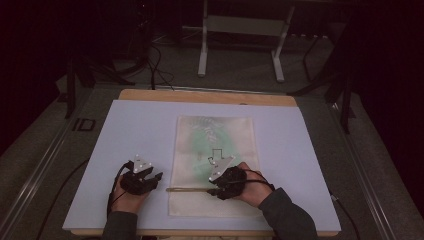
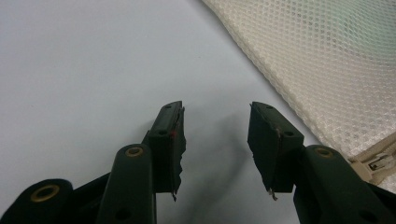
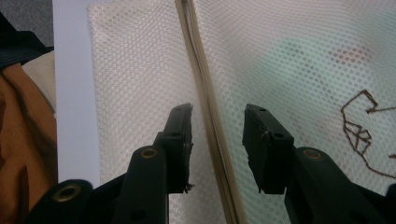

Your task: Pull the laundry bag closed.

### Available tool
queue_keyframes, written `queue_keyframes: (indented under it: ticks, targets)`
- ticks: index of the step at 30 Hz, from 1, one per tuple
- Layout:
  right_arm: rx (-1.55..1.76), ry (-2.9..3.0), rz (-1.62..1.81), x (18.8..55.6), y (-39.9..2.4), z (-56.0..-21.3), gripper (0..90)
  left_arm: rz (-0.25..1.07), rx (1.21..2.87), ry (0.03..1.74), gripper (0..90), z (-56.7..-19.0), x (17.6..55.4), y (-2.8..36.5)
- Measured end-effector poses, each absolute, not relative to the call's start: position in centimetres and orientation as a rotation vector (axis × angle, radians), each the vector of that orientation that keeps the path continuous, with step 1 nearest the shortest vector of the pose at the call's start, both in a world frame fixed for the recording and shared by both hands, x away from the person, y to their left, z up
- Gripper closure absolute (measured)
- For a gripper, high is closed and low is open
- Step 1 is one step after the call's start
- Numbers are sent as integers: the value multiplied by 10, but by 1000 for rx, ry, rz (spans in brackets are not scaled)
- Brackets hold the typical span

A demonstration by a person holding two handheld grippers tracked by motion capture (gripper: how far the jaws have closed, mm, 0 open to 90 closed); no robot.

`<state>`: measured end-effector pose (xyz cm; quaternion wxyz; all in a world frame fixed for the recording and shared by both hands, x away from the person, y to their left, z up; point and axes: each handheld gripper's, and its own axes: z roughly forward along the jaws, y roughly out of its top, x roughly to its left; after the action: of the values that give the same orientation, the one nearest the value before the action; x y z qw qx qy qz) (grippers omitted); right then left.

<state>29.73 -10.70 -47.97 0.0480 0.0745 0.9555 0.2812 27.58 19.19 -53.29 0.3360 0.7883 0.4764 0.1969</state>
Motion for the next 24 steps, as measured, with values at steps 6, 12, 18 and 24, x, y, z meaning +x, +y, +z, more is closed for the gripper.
queue_keyframes:
  ticks: [6, 12, 18, 24]
  targets:
    - [206, 2924, 851, 297, -99, -479, 617, 510, 2058, 1238, 547, -533, 276, 192]
    - [179, 2939, 828, 298, -91, -480, 614, 509, 2063, 1239, 546, -533, 276, 191]
    - [155, 2947, 823, 299, -82, -480, 615, 510, 2061, 1235, 547, -533, 276, 191]
    - [120, 2955, 823, 298, -72, -480, 620, 511, 2054, 1233, 546, -532, 275, 192]
